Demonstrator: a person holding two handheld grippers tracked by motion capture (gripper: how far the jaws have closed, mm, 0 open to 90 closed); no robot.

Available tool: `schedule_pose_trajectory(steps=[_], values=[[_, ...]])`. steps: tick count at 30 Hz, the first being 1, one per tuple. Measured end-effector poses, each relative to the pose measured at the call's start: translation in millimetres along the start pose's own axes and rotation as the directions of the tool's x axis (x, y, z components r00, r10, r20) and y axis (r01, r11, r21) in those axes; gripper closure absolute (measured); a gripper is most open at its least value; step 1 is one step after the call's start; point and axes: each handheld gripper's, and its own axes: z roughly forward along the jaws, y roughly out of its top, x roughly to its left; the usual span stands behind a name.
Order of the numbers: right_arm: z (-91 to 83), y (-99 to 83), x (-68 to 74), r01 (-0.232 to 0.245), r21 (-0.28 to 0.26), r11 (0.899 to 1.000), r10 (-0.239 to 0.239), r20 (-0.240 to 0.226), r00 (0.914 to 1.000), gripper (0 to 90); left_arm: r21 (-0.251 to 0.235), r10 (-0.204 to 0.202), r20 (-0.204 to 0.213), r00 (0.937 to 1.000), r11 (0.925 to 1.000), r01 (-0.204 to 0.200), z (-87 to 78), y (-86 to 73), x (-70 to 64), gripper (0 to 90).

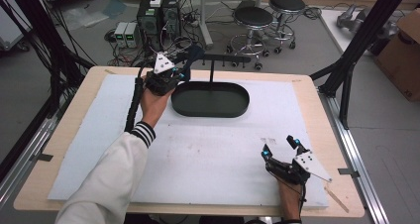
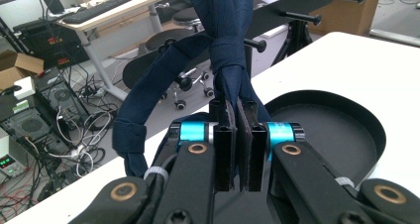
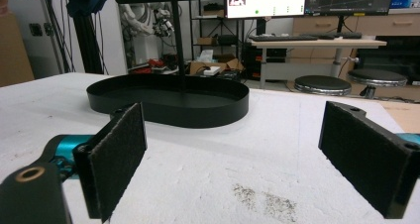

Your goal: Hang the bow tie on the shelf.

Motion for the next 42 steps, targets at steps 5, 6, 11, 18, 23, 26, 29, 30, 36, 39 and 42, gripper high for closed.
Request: schedule_pose_trajectory(steps=[5, 6, 11, 18, 23, 26, 29, 30, 36, 39, 42], values=[[0.0, 0.0, -0.1, -0.001, 0.000, 1.000, 0.001, 0.000, 1.0000, 10.2, 0.016, 0.013, -0.003, 0.9999, 0.9998, -0.013, 4.0, -2.4, -0.6, 86.3], [0.1, -0.1, -0.1, -0.002, -0.002, 1.000, 0.002, 0.000, 1.0000, 10.2, 0.017, 0.003, -0.003, 1.0000, 0.9999, -0.003, 4.8, -2.9, -0.4, 86.2], [0.0, 0.0, -0.7, 0.004, -0.002, 1.000, -0.004, 0.000, 1.0000, 10.2, 0.028, -0.019, -0.007, 0.9998, 0.9994, 0.019, 10.3, -6.7, 2.8, 86.3], [-0.1, 0.0, -0.5, -0.003, -0.001, 1.000, 0.003, -0.001, 1.0000, 10.2, 0.031, -0.034, -0.009, 0.9994, 0.9989, 0.034, 16.5, -8.5, 4.2, 86.3], [0.0, 0.1, -0.6, 0.000, -0.002, 1.000, 0.000, -0.001, 1.0000, 10.2, 0.040, -0.041, -0.012, 0.9991, 0.9983, 0.041, 22.1, -11.3, 5.7, 86.2], [0.1, 0.0, -0.6, 0.002, -0.002, 1.000, -0.002, 0.000, 1.0000, 10.2, 0.041, -0.061, -0.010, 0.9981, 0.9973, 0.061, 26.2, -14.4, 6.9, 86.3], [0.1, 0.1, -0.5, 0.001, -0.002, 1.000, -0.001, 0.000, 1.0000, 10.2, 0.033, -0.084, -0.006, 0.9965, 0.9959, 0.084, 29.7, -16.5, 7.7, 86.2], [0.1, 0.1, -0.5, 0.001, -0.002, 1.000, -0.001, 0.000, 1.0000, 10.2, 0.032, -0.091, -0.002, 0.9959, 0.9954, 0.091, 31.0, -17.6, 8.2, 86.2], [0.0, 0.0, -0.1, 0.000, 0.000, 1.000, 0.000, 0.000, 1.0000, 10.2, 0.042, -0.093, -0.005, 0.9957, 0.9948, 0.093, 34.6, -21.3, 9.7, 86.2], [0.0, 0.0, -0.2, 0.000, 0.001, 1.000, 0.000, 0.000, 1.0000, 10.2, 0.061, -0.091, -0.008, 0.9958, 0.9939, 0.091, 36.0, -23.4, 10.9, 86.2], [0.0, 0.0, -0.1, 0.000, 0.000, 1.000, 0.000, 0.000, 1.0000, 10.2, 0.081, -0.099, -0.006, 0.9950, 0.9917, 0.100, 37.3, -26.4, 12.6, 86.0]])
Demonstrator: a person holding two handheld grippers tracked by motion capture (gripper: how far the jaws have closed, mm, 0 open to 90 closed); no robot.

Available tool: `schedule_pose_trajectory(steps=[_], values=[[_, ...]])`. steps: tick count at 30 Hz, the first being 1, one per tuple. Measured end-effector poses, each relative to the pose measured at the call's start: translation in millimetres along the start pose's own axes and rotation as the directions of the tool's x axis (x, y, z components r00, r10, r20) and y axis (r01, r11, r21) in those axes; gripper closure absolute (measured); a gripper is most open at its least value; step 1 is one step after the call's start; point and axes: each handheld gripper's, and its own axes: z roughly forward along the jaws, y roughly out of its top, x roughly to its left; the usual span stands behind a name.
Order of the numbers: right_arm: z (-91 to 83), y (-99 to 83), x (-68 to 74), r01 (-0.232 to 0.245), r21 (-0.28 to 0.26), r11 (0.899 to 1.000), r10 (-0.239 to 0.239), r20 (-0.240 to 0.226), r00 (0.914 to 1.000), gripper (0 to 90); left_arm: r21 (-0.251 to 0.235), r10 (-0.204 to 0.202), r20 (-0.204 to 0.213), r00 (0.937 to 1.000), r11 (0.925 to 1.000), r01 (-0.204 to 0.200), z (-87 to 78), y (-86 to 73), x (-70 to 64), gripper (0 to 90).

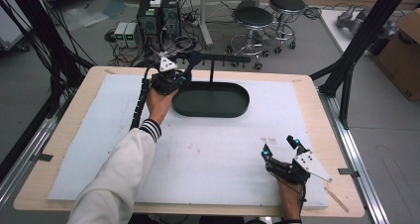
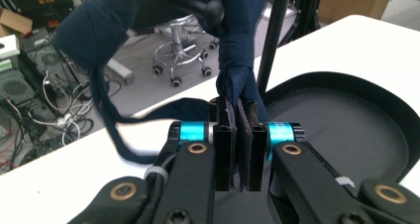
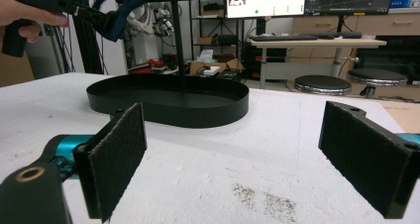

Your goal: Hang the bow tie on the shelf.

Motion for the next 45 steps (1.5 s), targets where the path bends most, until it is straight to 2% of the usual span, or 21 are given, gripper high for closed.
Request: schedule_pose_trajectory(steps=[5, 8, 9, 10, 11, 12, 13, 14, 15, 17, 18, 19, 20, 21, 25, 29, 31, 36, 38, 42, 45], values=[[-0.1, 0.0, -0.1, 0.000, 0.001, 1.000, 0.000, 0.000, 1.0000, 10.2, 0.027, 0.002, 0.005, 1.0000, 0.9996, -0.002, 1.4, -2.8, 0.0, 84.9], [-0.1, 0.0, -0.1, -0.001, 0.001, 1.000, 0.001, 0.000, 1.0000, 10.2, 0.044, -0.026, 0.019, 0.9995, 0.9987, 0.025, 2.5, -5.4, 0.5, 82.8], [-0.1, 0.0, -0.2, 0.000, 0.001, 1.000, 0.000, -0.001, 1.0000, 10.2, 0.058, -0.040, 0.029, 0.9988, 0.9976, 0.038, 3.4, -6.4, 0.8, 79.1], [-0.1, 0.0, -0.2, -0.001, 0.001, 1.000, 0.001, 0.000, 1.0000, 10.2, 0.076, -0.053, 0.034, 0.9980, 0.9958, 0.050, 4.1, -7.5, 0.9, 67.8], [-0.1, 0.0, -0.2, -0.001, 0.001, 1.000, 0.001, 0.000, 1.0000, 10.2, 0.084, -0.062, 0.034, 0.9975, 0.9947, 0.059, 4.7, -8.8, 0.5, 67.8], [0.0, 0.0, -0.5, 0.003, -0.002, 1.000, -0.003, 0.000, 1.0000, 10.2, 0.082, -0.062, 0.034, 0.9975, 0.9949, 0.059, 4.8, -10.5, -0.1, 61.0], [-0.2, 0.0, -0.1, -0.002, 0.000, 1.000, 0.002, -0.001, 1.0000, 10.2, 0.077, -0.060, 0.037, 0.9975, 0.9954, 0.057, 4.5, -12.2, -0.7, 48.6], [-0.2, 0.0, -0.1, -0.002, 0.000, 1.000, 0.002, -0.001, 1.0000, 10.2, 0.066, -0.066, 0.053, 0.9964, 0.9959, 0.063, 4.3, -14.0, -1.1, 48.6], [-0.1, 0.0, -0.5, 0.002, -0.004, 1.000, -0.002, -0.001, 1.0000, 10.2, 0.055, -0.081, 0.085, 0.9931, 0.9956, 0.076, 4.1, -15.5, -0.4, 39.7], [-0.1, 0.0, -0.5, 0.002, -0.004, 1.000, -0.002, -0.002, 1.0000, 10.2, 0.051, -0.137, 0.158, 0.9778, 0.9901, 0.131, 4.2, -17.9, 1.9, 36.8], [-0.1, 0.0, -0.5, 0.001, -0.005, 1.000, -0.001, -0.002, 1.0000, 10.2, 0.051, -0.162, 0.191, 0.9681, 0.9866, 0.155, 4.1, -18.8, 3.9, 32.8], [-0.3, -0.1, -0.4, -0.004, -0.004, 1.000, 0.004, -0.001, 1.0000, 10.2, 0.052, -0.191, 0.222, 0.9562, 0.9815, 0.184, 3.4, -19.8, 6.0, 22.8], [-0.3, -0.1, -0.4, -0.004, -0.004, 1.000, 0.004, -0.001, 1.0000, 10.2, 0.050, -0.218, 0.247, 0.9441, 0.9759, 0.212, 2.4, -20.8, 7.7, 22.8], [-0.3, -0.1, -1.0, 0.000, -0.007, 1.000, 0.000, -0.001, 1.0000, 10.2, 0.046, -0.230, 0.262, 0.9373, 0.9732, 0.225, 0.7, -21.6, 8.9, 19.9], [-0.5, -0.1, -0.8, -0.009, -0.002, 1.000, 0.009, -0.008, 0.9999, 10.2, 0.062, -0.244, 0.294, 0.9239, 0.9697, 0.236, -9.5, -26.0, 10.8, 16.4], [-0.4, -0.1, -0.9, -0.004, -0.003, 1.000, 0.004, -0.018, 0.9998, 10.2, -0.029, -0.191, 0.303, 0.9337, 0.9773, 0.210, -24.2, -30.6, 10.6, 16.2], [-0.3, -0.2, -1.2, -0.001, -0.005, 1.000, 0.001, -0.023, 0.9997, 10.2, -0.065, -0.155, 0.286, 0.9455, 0.9814, 0.181, -29.7, -29.8, 11.2, 16.3], [-0.6, -0.1, -2.2, -0.016, -0.002, 1.000, 0.016, -0.030, 0.9994, 10.2, -0.152, -0.096, 0.260, 0.9607, 0.9785, 0.139, -43.5, -27.1, 10.2, 16.1], [-0.7, -0.1, -2.3, -0.015, -0.003, 1.000, 0.015, -0.030, 0.9994, 10.2, -0.160, -0.064, 0.248, 0.9667, 0.9815, 0.106, -47.4, -26.8, 8.7, 16.1], [-0.9, -0.1, -2.6, -0.017, -0.007, 1.000, 0.017, -0.033, 0.9993, 10.2, -0.187, -0.030, 0.249, 0.9681, 0.9794, 0.078, -59.2, -31.6, 6.9, 16.1], [-1.3, -0.2, -2.6, -0.015, -0.010, 1.000, 0.014, -0.032, 0.9994, 10.2, -0.200, 0.007, 0.254, 0.9671, 0.9787, 0.046, -77.6, -45.0, 8.8, 16.1]])
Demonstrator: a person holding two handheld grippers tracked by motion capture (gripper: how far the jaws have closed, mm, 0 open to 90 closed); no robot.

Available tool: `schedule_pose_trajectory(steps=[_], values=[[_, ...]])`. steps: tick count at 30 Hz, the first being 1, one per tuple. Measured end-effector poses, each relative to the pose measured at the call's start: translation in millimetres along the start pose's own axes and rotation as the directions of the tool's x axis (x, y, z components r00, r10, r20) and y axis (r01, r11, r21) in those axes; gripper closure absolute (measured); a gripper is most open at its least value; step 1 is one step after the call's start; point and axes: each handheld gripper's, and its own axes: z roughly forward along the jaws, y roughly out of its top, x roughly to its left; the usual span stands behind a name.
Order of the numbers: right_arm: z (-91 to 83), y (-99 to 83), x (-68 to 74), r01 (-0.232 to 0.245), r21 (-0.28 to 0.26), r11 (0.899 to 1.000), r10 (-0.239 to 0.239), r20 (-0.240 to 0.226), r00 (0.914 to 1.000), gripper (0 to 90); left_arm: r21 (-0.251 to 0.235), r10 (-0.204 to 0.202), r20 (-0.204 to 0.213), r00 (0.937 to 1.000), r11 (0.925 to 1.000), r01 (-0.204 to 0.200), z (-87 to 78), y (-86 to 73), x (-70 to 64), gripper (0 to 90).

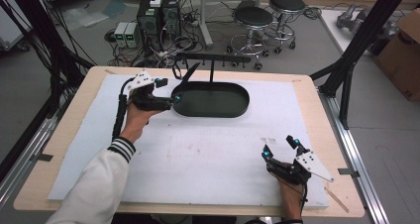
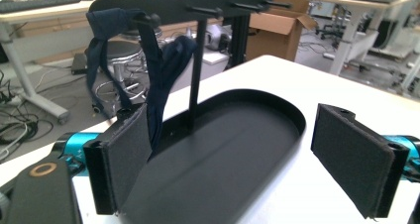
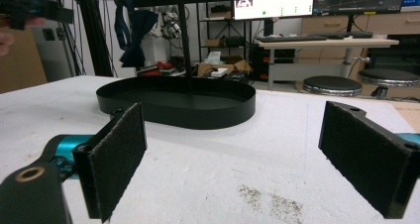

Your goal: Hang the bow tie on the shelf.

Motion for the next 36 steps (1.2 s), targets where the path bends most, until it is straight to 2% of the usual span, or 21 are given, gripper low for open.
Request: schedule_pose_trajectory(steps=[3, 5, 6, 7, 9, 12, 15, 18, 20, 21, 23, 25, 28, 36], values=[[-0.1, -0.1, 1.0, 0.006, -0.001, 1.000, -0.006, 0.003, 1.0000, 10.2, -0.017, 0.017, -0.011, 0.9998, 0.9997, -0.017, -30.9, -18.0, -0.5, 16.1], [0.1, -0.3, 2.6, 0.019, 0.001, 1.000, -0.019, 0.012, 0.9997, 10.2, -0.022, 0.061, -0.043, 0.9972, 0.9979, -0.062, -54.3, -31.7, -0.8, 16.3], [0.2, -0.1, 2.5, 0.018, 0.004, 1.000, -0.018, 0.011, 0.9998, 10.2, -0.020, 0.073, -0.057, 0.9957, 0.9970, -0.074, -76.2, -45.2, 1.2, 16.3], [0.2, -0.1, 2.5, 0.018, 0.004, 1.000, -0.018, 0.011, 0.9998, 10.2, -0.020, 0.073, -0.057, 0.9957, 0.9970, -0.074, -76.2, -45.2, 1.2, 16.3], [0.9, 0.1, 1.5, 0.013, 0.002, 1.000, -0.013, 0.023, 0.9996, 10.2, -0.016, 0.079, -0.079, 0.9938, 0.9966, -0.080, -96.6, -57.7, 3.9, 16.3], [0.8, 0.1, 1.9, 0.009, 0.006, 1.000, -0.010, 0.025, 0.9996, 10.2, -0.034, 0.070, -0.118, 0.9905, 0.9966, -0.075, -123.5, -75.9, 8.9, 16.3], [1.2, 0.1, 2.9, 0.022, 0.008, 1.000, -0.022, 0.030, 0.9993, 10.2, -0.058, 0.035, -0.144, 0.9890, 0.9973, -0.044, -142.4, -91.7, 11.9, 16.2], [1.2, 0.0, 3.3, 0.027, 0.005, 1.000, -0.027, 0.037, 0.9990, 10.2, -0.097, 0.035, -0.158, 0.9869, 0.9940, -0.050, -156.8, -108.9, 5.8, 16.2], [0.8, -0.1, 4.0, 0.022, 0.007, 1.000, -0.023, 0.038, 0.9990, 10.1, -0.105, 0.031, -0.161, 0.9865, 0.9933, -0.048, -158.3, -112.7, 3.8, 16.2], [0.9, -0.1, 3.8, 0.026, 0.005, 1.000, -0.026, 0.040, 0.9988, 10.2, -0.121, 0.018, -0.159, 0.9871, 0.9919, -0.037, -160.2, -119.5, 1.2, 16.2], [0.7, -0.2, 3.7, 0.031, 0.000, 1.000, -0.031, 0.041, 0.9987, 10.2, -0.130, 0.014, -0.162, 0.9867, 0.9910, -0.035, -160.3, -121.9, 0.1, 16.2], [0.1, -0.3, 4.2, 0.025, -0.001, 1.000, -0.025, 0.044, 0.9987, 10.1, -0.155, 0.014, -0.179, 0.9837, 0.9870, -0.043, -162.6, -123.0, -1.6, 16.8], [0.2, -0.4, 4.1, 0.023, 0.000, 1.000, -0.023, 0.044, 0.9988, 10.2, -0.174, -0.005, -0.182, 0.9833, 0.9844, -0.027, -164.2, -124.2, -0.4, 16.8], [1.8, 0.0, 4.1, 0.025, 0.011, 1.000, -0.026, 0.054, 0.9982, 10.2, -0.178, -0.005, -0.176, 0.9843, 0.9837, -0.026, -165.1, -124.8, -0.1, 16.4]])
